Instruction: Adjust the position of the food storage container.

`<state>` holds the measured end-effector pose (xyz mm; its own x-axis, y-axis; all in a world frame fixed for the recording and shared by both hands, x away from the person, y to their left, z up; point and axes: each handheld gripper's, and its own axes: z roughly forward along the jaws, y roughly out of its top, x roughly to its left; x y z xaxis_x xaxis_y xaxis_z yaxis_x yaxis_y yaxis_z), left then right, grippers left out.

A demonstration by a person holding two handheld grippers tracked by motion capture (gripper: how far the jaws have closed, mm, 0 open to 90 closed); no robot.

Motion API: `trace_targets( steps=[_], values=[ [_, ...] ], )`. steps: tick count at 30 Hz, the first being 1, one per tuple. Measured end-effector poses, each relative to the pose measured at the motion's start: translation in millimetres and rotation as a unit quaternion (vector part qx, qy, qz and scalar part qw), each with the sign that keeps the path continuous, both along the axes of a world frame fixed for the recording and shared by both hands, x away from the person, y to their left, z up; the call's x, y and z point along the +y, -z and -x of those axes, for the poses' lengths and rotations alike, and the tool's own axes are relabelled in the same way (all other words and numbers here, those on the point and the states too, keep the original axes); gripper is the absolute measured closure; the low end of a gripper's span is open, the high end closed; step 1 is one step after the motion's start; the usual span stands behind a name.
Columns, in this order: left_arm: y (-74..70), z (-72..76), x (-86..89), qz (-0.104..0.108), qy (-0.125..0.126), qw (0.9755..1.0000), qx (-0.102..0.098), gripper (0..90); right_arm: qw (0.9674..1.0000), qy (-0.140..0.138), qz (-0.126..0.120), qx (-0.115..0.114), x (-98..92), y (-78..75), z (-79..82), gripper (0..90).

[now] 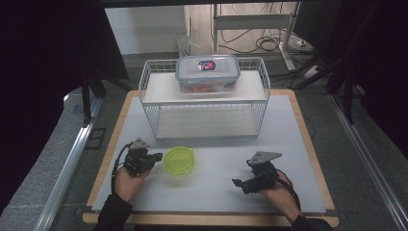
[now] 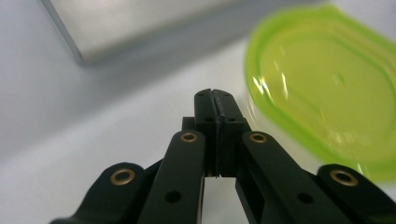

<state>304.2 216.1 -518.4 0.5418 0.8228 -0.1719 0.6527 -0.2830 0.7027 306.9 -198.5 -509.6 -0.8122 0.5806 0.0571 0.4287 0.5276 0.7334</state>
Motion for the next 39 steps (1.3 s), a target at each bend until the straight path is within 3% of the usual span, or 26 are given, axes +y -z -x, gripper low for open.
trace_targets(
  steps=[5,15,27,31,39],
  values=[
    [11.5,0.7,-10.0,-0.001,0.023,0.9995,0.022,89.8,1.0,0.0,0.002,0.0,0.4,0.1,0.2,8.3],
    [18.6,-10.4,-19.3,0.025,0.026,0.9987,0.035,89.8,1.0,0.0,0.003,0.002,0.8,0.9,0.0,8.3],
    [18.6,-12.6,-50.5,0.017,0.068,0.9967,0.04,89.8,1.0,0.003,0.007,0.005,0.1,2.2,-1.0,8.3],
    [17.9,-11.3,-59.2,0.024,0.079,0.9958,0.042,89.7,0.9999,0.004,0.007,0.006,-0.3,2.4,-1.4,8.3],
    [16.6,-8.4,-84.5,0.023,0.112,0.9924,0.045,89.8,0.9999,0.006,0.008,0.007,-0.7,2.5,-1.6,8.3]
  ],
)
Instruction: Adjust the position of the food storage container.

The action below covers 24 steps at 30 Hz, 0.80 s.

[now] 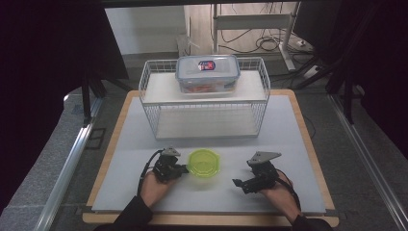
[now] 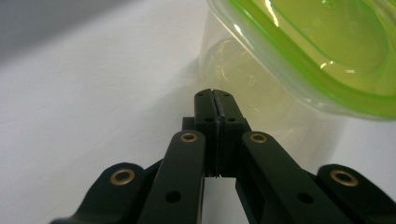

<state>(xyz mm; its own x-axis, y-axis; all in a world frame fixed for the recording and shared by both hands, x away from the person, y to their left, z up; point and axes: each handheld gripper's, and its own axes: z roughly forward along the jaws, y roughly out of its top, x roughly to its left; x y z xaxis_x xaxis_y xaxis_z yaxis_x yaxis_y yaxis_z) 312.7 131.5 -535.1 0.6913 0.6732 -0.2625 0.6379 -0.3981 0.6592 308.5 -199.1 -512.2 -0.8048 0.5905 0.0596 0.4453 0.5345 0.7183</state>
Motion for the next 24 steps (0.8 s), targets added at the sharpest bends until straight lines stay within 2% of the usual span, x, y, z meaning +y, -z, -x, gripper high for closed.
trace_targets(
  steps=[7,9,12,17,21,24],
  values=[
    [0.3,5.5,-20.2,-0.006,0.024,0.9997,0.002,89.7,1.0,0.002,0.0,0.001,-1.0,0.1,-0.6,8.3],
    [-0.1,5.4,-21.6,-0.015,0.031,0.9994,-0.006,89.7,1.0,0.001,0.001,0.001,-1.0,0.2,-0.6,8.3],
    [-2.0,6.4,-17.5,-0.007,0.019,0.9998,-0.003,89.6,1.0,0.001,0.0,0.001,-1.5,0.0,-0.8,8.3],
    [-9.6,12.2,-6.8,-0.017,0.007,0.9994,-0.03,82.1,1.0,0.004,-0.002,0.001,-2.3,-0.8,-0.7,8.3],
    [-16.0,21.8,2.0,-0.043,-0.006,0.9971,-0.063,68.5,1.0,0.006,-0.005,0.003,-3.0,-1.2,-0.8,8.3],
    [-18.7,27.4,8.1,-0.048,-0.012,0.9958,-0.077,60.4,0.9999,0.007,-0.008,0.004,-3.3,-2.1,-0.5,8.3]
  ],
)
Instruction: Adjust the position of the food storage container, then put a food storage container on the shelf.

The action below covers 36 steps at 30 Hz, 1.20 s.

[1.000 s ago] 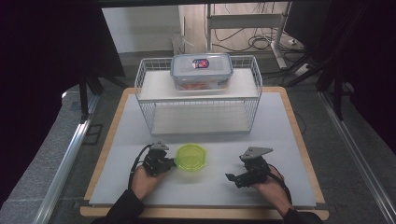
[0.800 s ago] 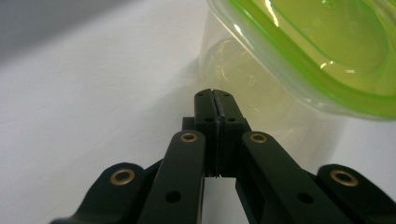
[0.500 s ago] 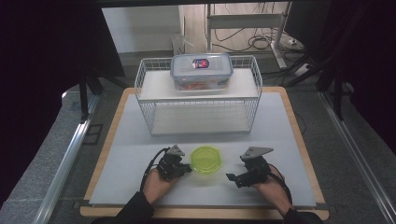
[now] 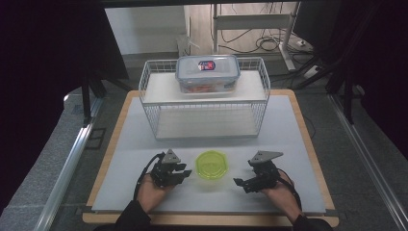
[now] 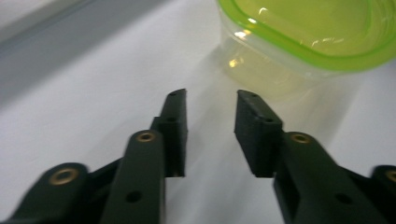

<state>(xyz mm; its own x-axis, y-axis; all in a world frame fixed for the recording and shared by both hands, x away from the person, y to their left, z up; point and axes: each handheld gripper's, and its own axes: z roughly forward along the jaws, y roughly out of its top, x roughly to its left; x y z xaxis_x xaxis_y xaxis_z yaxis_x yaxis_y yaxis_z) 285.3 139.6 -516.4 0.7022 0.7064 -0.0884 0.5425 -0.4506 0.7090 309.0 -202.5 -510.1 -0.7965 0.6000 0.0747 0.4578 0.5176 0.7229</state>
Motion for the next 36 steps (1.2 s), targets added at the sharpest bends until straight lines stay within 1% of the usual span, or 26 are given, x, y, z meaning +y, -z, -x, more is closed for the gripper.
trace_targets(
  steps=[3,6,13,14,17,19,23,27,29,30,34,36],
  values=[
    [-2.6,6.4,6.4,0.004,-0.003,0.9999,-0.011,52.4,1.0,0.001,-0.002,0.0,-0.3,-0.5,0.0,8.3],
    [-2.9,14.5,10.8,0.011,0.002,0.9997,-0.021,41.1,1.0,0.001,-0.005,0.0,-1.1,-0.8,-0.4,8.3],
    [-2.7,30.6,18.8,0.027,-0.005,0.9991,-0.033,22.5,0.9999,0.003,-0.015,-0.004,-2.2,-2.3,-0.4,8.3],
    [-2.4,31.9,19.8,0.027,-0.005,0.999,-0.035,20.7,0.9998,0.002,-0.018,-0.005,-2.2,-2.4,-0.4,8.3],
    [0.2,34.8,21.7,0.014,-0.009,0.9991,-0.039,16.7,0.9997,0.002,-0.025,-0.007,-1.8,-2.8,-0.1,8.3],
    [1.8,35.5,23.2,0.008,-0.011,0.9991,-0.041,10.9,0.9996,0.003,-0.028,-0.007,-2.1,-3.1,-0.3,8.3],
    [3.0,35.4,24.4,0.003,-0.018,0.9984,-0.053,6.0,0.9993,0.01,-0.035,0.002,-2.9,-2.1,-1.6,7.9],
    [2.9,36.2,23.9,0.004,-0.014,0.9979,-0.063,4.2,0.9988,0.018,-0.041,0.019,-4.0,-0.3,-3.6,7.6],
    [2.4,36.5,24.6,0.002,-0.011,0.9975,-0.07,4.0,0.9989,0.02,-0.037,0.019,-3.4,-0.4,-4.2,7.6],
    [2.5,36.8,24.8,0.005,-0.011,0.9975,-0.07,3.9,0.999,0.021,-0.035,0.019,-2.7,-0.6,-4.1,7.6],
    [3.2,36.6,26.0,0.0,-0.008,0.9974,-0.071,4.2,0.9992,0.023,-0.025,0.022,0.1,-1.5,-4.3,5.7],
    [3.7,36.7,25.4,-0.003,-0.007,0.9975,-0.07,4.4,0.9993,0.019,-0.026,0.019,1.0,-3.2,-4.6,5.1]
  ],
)
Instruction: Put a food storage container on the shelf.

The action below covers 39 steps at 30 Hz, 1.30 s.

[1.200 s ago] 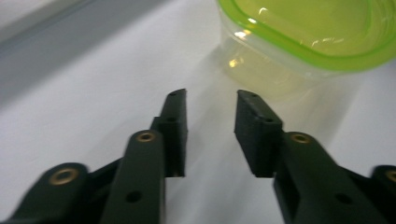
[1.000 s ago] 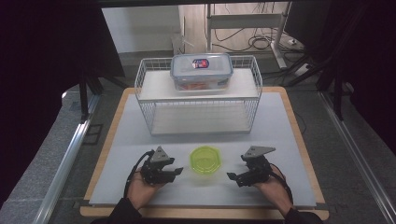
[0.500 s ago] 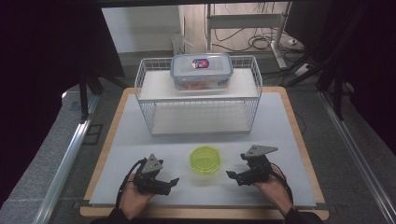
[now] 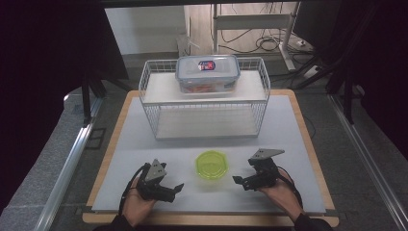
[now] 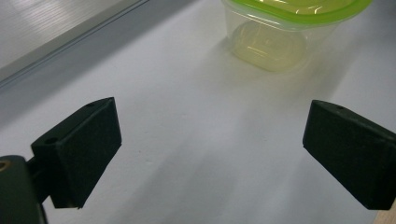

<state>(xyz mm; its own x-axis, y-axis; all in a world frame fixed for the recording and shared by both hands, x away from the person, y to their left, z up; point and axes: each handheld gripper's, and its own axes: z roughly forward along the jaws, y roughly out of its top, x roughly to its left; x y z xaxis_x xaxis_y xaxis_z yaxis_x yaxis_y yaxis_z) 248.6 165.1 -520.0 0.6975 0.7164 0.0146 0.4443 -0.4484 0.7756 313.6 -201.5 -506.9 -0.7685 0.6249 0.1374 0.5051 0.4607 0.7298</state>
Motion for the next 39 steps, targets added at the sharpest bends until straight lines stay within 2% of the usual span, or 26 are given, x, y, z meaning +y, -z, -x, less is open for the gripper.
trace_targets(
  steps=[4,9,12,15,19,23,27,29,33,36,39],
  values=[
    [1.9,-0.4,-3.0,-0.018,0.007,0.9998,-0.003,4.9,1.0,-0.003,-0.006,-0.005,1.9,-6.4,-1.1,4.8],
    [2.8,0.5,-5.7,-0.029,0.007,0.9995,-0.008,5.0,1.0,-0.009,-0.002,0.003,7.0,-13.8,-4.1,5.5],
    [1.9,0.6,-4.4,-0.029,0.004,0.9995,-0.01,5.2,0.9999,-0.012,-0.002,0.006,9.2,-19.3,-6.0,12.8],
    [1.2,0.6,-3.4,-0.028,0.001,0.9996,-0.009,5.4,0.9996,-0.015,-0.007,0.021,10.2,-23.9,-10.1,21.1],
    [1.3,0.9,-4.7,-0.029,0.002,0.9996,-0.008,5.7,0.9982,-0.02,-0.028,0.049,12.7,-26.8,-18.7,31.9],
    [1.9,0.9,-5.3,-0.033,0.004,0.9994,-0.007,5.9,0.9951,-0.02,-0.051,0.082,18.2,-26.3,-27.0,38.9],
    [1.9,0.7,-4.6,-0.032,0.003,0.9995,-0.007,6.0,0.9907,-0.006,-0.068,0.118,23.1,-23.5,-33.2,45.0],
    [2.2,0.5,-4.6,-0.032,0.003,0.9995,-0.006,6.0,0.9868,0.005,-0.08,0.141,24.0,-20.6,-36.6,47.2],
    [2.9,0.2,-5.1,-0.036,0.005,0.9993,-0.003,6.0,0.9752,0.015,-0.117,0.187,24.3,-13.5,-42.2,53.1],
    [3.6,0.1,-5.7,-0.038,0.006,0.9993,-0.001,6.0,0.9688,0.019,-0.13,0.21,25.8,-8.6,-45.3,57.9],
    [3.9,0.0,-6.1,-0.039,0.007,0.9992,-0.001,6.1,0.9642,0.022,-0.14,0.224,27.9,-5.1,-48.0,63.6]
  ],
)
